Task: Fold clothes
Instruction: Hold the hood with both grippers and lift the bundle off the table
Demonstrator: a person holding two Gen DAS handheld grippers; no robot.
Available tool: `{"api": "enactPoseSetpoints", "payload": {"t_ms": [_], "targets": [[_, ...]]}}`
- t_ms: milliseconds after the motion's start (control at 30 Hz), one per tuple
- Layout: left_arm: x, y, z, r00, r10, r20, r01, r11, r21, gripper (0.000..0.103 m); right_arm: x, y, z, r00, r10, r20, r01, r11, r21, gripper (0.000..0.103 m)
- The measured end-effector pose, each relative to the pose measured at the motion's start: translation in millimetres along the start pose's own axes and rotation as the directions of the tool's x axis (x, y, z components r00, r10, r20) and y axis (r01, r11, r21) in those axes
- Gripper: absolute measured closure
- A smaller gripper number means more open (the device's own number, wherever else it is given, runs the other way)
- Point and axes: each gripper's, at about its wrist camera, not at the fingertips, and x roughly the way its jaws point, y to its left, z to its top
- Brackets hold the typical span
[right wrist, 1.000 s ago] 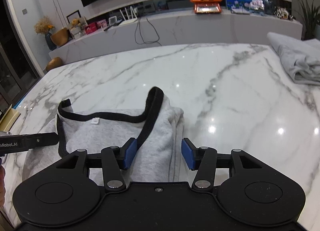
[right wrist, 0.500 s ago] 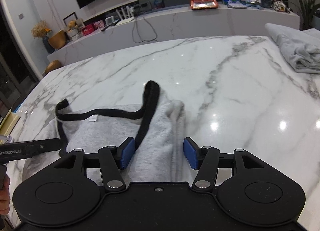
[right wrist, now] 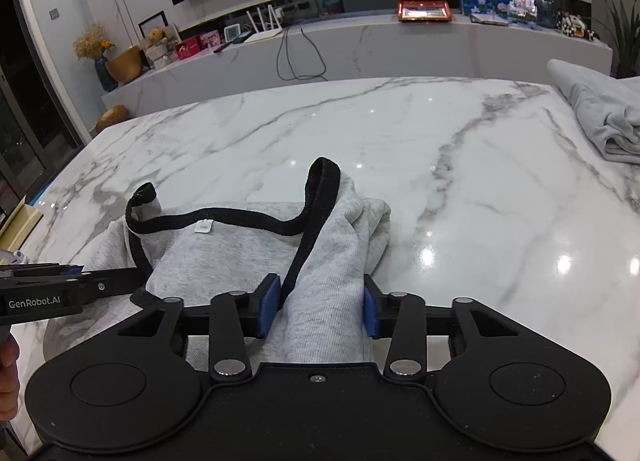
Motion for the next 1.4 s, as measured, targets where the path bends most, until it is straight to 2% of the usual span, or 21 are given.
{"api": "enactPoseSetpoints", "payload": {"t_ms": [100,167,600,767,1067,1400], "targets": [[-1,-7,-1,1.000,0.018,0.011,-0.018,0.999,0.046,0.081,-3,1,0,1.000,0.001,0.009,-0.001,1.000,-0.010,0.078],[-2,-6,0,1.000,0.013,0.011,-0.013,0.999,0.038,0.082,-5,3,0,1.000,0.001,0.019,-0.001,1.000,-0.018,0.081],[-22,-16,3,0.998,-0.032,0.063,0.029,0.999,0.043,0.084,-32,9,3,0.992,-0.010,0.129,0.020,0.997,-0.074,0.084],[-36,-34,8,0.993,-0.053,0.107,0.041,0.993,0.114,0.085,-52,7,3,0.984,-0.030,0.174,0.045,0.995,-0.085,0.084],[-53,-67,27,0.985,-0.108,0.136,0.088,0.985,0.148,0.085,-93,-9,8,0.969,-0.060,0.239,0.084,0.992,-0.094,0.084],[-47,-128,74,0.968,-0.196,0.158,0.159,0.962,0.223,0.085,-144,-60,38,0.946,-0.110,0.304,0.136,0.988,-0.066,0.084]]}}
